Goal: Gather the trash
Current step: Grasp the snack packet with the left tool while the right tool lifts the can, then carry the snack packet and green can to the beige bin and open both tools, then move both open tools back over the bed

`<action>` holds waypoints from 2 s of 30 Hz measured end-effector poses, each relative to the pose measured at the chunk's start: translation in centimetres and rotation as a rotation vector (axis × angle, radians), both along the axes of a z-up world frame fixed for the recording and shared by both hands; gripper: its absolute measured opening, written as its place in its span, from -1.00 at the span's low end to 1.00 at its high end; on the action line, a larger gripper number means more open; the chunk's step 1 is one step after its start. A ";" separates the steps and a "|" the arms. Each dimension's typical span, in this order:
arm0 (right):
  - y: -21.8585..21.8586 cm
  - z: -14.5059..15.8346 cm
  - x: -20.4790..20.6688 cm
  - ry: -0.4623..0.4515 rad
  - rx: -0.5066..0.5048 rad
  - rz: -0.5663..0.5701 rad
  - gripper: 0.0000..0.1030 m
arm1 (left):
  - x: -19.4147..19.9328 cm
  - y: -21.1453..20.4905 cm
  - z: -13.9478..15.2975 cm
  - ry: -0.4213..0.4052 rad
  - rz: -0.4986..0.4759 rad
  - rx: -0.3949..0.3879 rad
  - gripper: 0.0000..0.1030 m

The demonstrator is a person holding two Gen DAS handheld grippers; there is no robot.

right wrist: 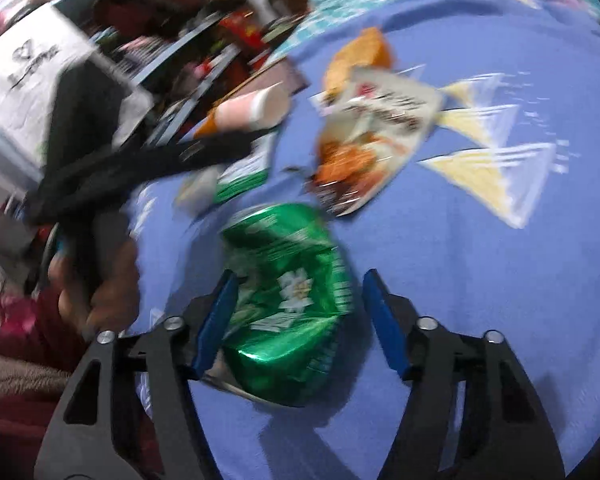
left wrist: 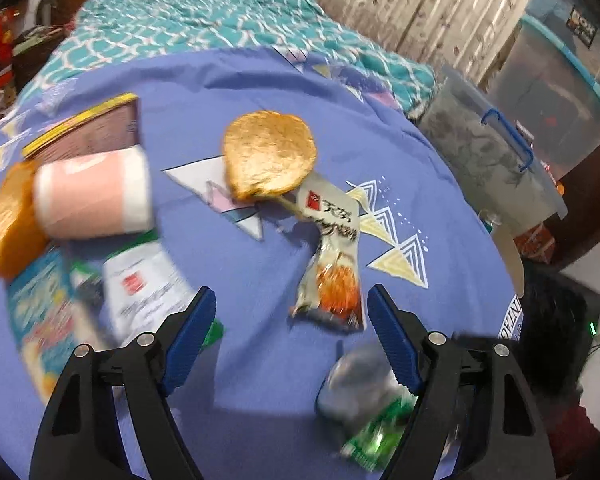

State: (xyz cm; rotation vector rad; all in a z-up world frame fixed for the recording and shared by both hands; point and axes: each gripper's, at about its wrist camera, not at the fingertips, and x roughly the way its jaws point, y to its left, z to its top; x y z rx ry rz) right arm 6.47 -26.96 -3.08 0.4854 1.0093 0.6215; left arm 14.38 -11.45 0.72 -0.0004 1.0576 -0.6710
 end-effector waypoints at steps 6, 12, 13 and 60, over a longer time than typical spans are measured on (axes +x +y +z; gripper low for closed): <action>-1.9 -0.7 -2.5 0.044 0.147 -0.033 -0.47 | 2.4 -5.0 -2.8 0.115 -0.092 0.083 -0.25; -8.6 -1.6 -6.5 0.065 0.303 -0.238 -0.58 | 1.2 -6.7 -2.9 0.127 -0.107 0.039 -0.50; -10.2 -1.7 -7.4 0.054 0.322 -0.286 -0.59 | 0.3 -7.2 -2.6 0.125 -0.125 0.020 -0.50; -11.4 2.7 -3.1 -0.100 0.014 -0.473 0.27 | -5.9 6.0 1.1 -0.050 0.075 0.022 0.30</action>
